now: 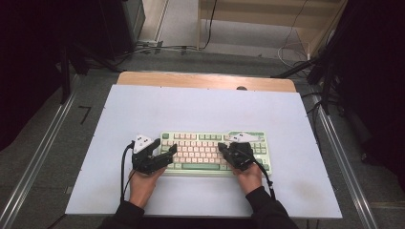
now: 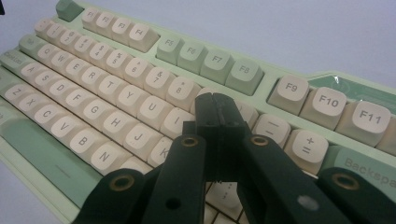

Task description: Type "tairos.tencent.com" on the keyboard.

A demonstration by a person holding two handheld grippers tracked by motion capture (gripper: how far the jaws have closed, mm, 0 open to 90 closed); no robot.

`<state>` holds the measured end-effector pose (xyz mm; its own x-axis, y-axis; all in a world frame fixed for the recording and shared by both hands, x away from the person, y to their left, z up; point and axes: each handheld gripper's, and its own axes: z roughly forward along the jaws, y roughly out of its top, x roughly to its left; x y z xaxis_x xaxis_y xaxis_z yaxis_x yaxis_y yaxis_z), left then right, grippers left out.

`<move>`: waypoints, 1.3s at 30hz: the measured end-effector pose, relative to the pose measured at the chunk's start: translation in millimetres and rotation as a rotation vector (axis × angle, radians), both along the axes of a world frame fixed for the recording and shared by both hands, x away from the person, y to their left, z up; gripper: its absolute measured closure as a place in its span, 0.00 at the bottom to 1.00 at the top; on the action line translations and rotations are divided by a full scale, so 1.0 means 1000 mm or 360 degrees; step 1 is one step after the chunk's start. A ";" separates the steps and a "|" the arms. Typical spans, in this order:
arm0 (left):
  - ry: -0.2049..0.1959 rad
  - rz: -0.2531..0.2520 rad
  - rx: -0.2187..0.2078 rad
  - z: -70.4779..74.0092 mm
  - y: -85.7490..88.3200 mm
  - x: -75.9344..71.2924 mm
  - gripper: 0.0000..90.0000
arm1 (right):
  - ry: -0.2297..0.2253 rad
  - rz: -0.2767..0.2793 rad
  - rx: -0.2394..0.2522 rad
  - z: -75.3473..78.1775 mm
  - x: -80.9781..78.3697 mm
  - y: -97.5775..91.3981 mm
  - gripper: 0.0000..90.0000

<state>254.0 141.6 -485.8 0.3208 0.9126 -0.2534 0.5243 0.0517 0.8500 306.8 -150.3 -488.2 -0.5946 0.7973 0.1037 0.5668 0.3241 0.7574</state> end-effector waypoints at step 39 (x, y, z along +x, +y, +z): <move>-0.0006 -0.0001 0.0000 0.001 0.000 -0.001 0.34 | -0.0016 0.0129 0.0123 0.034 -0.027 -0.011 0.47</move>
<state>253.2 142.1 -485.3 0.3221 0.9125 -0.2522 0.5212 0.0515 0.8519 279.5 -160.9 -454.6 -0.6579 0.7366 0.1567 0.5332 0.3087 0.7877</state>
